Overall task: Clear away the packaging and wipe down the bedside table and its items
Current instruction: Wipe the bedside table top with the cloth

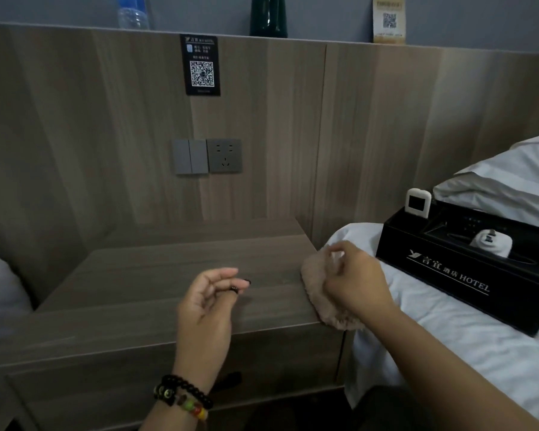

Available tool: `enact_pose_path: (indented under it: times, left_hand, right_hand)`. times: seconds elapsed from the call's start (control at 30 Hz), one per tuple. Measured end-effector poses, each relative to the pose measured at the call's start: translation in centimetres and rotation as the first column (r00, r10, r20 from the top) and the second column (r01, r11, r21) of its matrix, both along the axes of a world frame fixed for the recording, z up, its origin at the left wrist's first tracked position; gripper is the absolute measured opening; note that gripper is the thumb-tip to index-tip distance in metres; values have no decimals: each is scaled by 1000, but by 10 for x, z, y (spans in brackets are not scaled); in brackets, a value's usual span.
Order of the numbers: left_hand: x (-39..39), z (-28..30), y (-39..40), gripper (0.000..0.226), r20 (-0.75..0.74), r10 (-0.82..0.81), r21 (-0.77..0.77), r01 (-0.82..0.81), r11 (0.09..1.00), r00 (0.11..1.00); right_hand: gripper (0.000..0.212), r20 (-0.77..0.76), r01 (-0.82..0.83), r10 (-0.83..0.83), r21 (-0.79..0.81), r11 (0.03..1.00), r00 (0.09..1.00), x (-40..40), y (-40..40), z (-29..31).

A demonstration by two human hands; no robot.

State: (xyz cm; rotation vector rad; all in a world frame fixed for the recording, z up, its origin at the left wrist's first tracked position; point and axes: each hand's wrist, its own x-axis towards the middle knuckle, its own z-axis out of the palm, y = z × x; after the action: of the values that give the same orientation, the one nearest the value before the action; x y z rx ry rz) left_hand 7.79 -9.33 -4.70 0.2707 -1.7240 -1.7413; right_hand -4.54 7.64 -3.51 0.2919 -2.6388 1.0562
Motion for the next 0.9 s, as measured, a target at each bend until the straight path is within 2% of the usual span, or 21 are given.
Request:
enact_pose_path:
  times: [0.07, 0.13, 0.2, 0.23, 0.27, 0.33, 0.4, 0.47, 0.53, 0.57, 0.63, 0.73, 0.9]
  left_hand:
    - [3, 1, -6, 25, -21, 23, 51, -22, 998, 1000]
    - [8, 2, -11, 27, -44, 41, 84, -37, 996, 998]
    - [13, 2, -16, 27, -63, 58, 115, -51, 992, 996]
    - [15, 1, -19, 28, -68, 68, 127, -59, 990, 995]
    - [17, 0, -22, 28, -68, 77, 135, -68, 988, 995]
    - [21, -2, -27, 29, -68, 93, 148, -82, 986, 993]
    - [23, -2, -31, 29, -58, 95, 137, -86, 987, 994]
    - [23, -1, -34, 28, -37, 78, 86, -75, 994, 996]
    - [22, -2, -37, 27, -9, 64, 36, -63, 997, 998]
    - [20, -3, -39, 26, 8, 65, 18, -65, 998, 998]
    - [16, -5, -43, 26, 30, 75, 3, -76, 997, 997]
    - [10, -7, -48, 26, 46, 85, 0, -85, 996, 995]
    - [-7, -4, -63, 24, 44, 84, -39, -82, 996, 996]
  right_hand:
    - [24, -32, 0, -4, -118, 993, 999, -5, -9, 9]
    - [23, -50, -54, 49, -126, 991, 998, -7, -25, 15]
    - [29, 42, -208, 215, -138, 968, 976, -4, -43, 15]
    - [32, 102, -258, 283, -203, 944, 954, -1, -48, 13]
    - [30, 117, -253, 294, -279, 926, 949, 2, -49, 10]
    - [25, 14, -152, 166, -334, 930, 986, 6, -42, 1]
    - [27, -84, -63, 48, -186, 980, 995, 11, -34, -15]
    - [47, -85, -67, 79, 132, 989, 993, 17, -35, -33]
    - [71, 2, -80, 88, 426, 901, 996, 21, -43, -47]
    - [79, 31, -80, 75, 501, 862, 997, 20, -46, -49]
    - [84, 71, -98, 70, 546, 832, 995, 17, -50, -47]
    - [77, 141, -185, 126, 573, 799, 982, 10, -50, -42]
    - [66, 173, -282, 222, 590, 757, 960, -13, -52, -40]
